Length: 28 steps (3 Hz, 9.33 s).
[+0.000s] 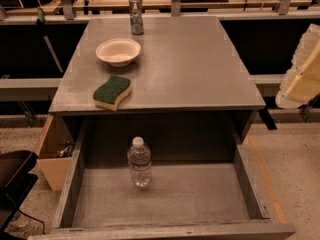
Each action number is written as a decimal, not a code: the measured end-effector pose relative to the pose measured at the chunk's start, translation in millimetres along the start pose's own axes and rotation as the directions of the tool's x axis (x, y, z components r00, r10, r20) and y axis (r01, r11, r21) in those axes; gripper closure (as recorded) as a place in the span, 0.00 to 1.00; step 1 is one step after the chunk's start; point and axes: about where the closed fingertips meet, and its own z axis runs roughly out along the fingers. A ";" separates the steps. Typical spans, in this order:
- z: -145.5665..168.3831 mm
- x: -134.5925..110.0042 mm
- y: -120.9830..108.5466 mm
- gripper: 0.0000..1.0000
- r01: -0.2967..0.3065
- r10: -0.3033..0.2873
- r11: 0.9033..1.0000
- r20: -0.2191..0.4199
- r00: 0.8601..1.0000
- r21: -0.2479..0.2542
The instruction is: Pick water bottle from top drawer and place on counter
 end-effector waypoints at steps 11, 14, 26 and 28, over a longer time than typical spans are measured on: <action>310.8 -40.3 186.5 0.00 -0.203 0.486 0.865 0.664 0.568 -0.460; 328.4 -80.8 187.5 0.00 -0.177 0.504 0.856 0.712 0.489 -0.485; 207.4 -150.1 8.9 1.00 -0.158 0.491 0.871 0.844 0.217 -0.466; 203.6 -168.5 -120.0 1.00 -0.283 0.432 0.892 0.847 0.309 -0.352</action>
Offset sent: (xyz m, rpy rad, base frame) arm -0.0195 -0.0223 -0.0663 0.4120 -0.0088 0.1072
